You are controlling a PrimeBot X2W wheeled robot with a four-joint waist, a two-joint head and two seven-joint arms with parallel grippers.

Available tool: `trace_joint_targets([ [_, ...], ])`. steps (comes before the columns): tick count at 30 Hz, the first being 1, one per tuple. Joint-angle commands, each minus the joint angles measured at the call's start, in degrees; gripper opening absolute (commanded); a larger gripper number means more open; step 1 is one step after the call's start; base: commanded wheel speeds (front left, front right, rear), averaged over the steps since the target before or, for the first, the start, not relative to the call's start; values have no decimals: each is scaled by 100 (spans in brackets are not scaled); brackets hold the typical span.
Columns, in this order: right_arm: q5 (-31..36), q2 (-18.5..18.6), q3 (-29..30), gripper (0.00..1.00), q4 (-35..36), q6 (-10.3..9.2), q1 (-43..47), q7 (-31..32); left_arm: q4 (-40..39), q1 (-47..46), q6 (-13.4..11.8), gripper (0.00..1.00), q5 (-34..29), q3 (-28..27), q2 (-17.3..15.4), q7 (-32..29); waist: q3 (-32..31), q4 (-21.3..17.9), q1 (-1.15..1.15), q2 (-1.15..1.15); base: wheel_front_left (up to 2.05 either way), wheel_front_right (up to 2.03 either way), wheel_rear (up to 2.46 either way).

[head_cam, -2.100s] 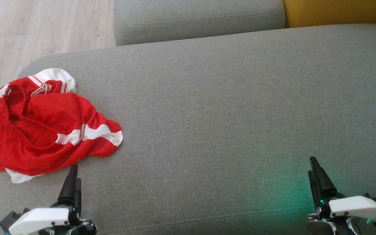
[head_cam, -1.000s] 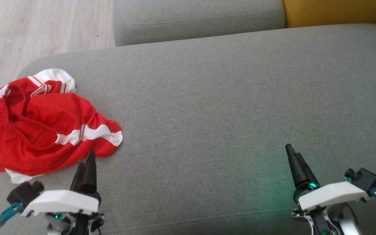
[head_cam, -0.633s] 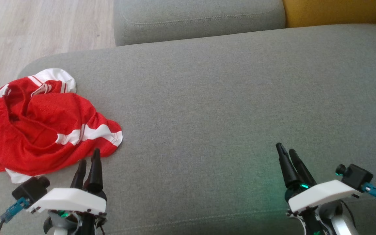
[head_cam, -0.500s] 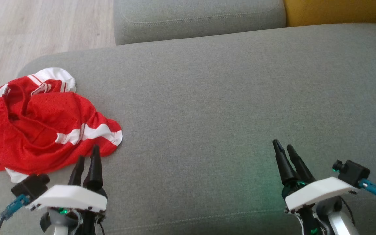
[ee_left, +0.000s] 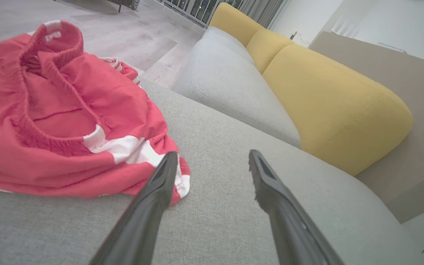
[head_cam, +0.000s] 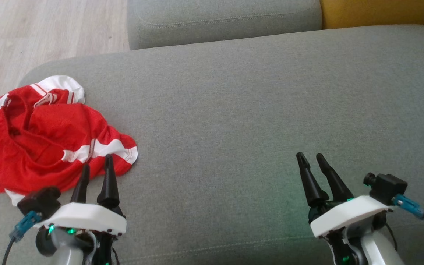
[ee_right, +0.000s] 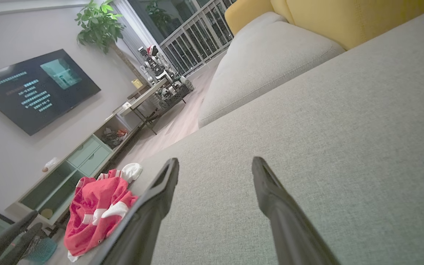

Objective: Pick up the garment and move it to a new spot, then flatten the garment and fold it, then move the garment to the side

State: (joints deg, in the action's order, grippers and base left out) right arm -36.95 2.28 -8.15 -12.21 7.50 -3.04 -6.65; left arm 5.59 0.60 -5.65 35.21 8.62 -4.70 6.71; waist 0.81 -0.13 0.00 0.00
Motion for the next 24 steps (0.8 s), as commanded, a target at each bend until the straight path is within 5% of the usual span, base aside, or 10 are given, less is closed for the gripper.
trace_joint_targets([
  [1, 259, 61, -145, 100, 250, -1, -289, -96, -260, -281, -92, 100, -271, -76, -115, 97, -5, 3, 0, 0, 0, 0, 0],
  [24, 1739, 44, -284, 100, 413, -1, -407, -468, -576, -346, -412, 100, -1842, 215, -254, 466, 37, 18, 0, 0, 0, 0, 0],
])
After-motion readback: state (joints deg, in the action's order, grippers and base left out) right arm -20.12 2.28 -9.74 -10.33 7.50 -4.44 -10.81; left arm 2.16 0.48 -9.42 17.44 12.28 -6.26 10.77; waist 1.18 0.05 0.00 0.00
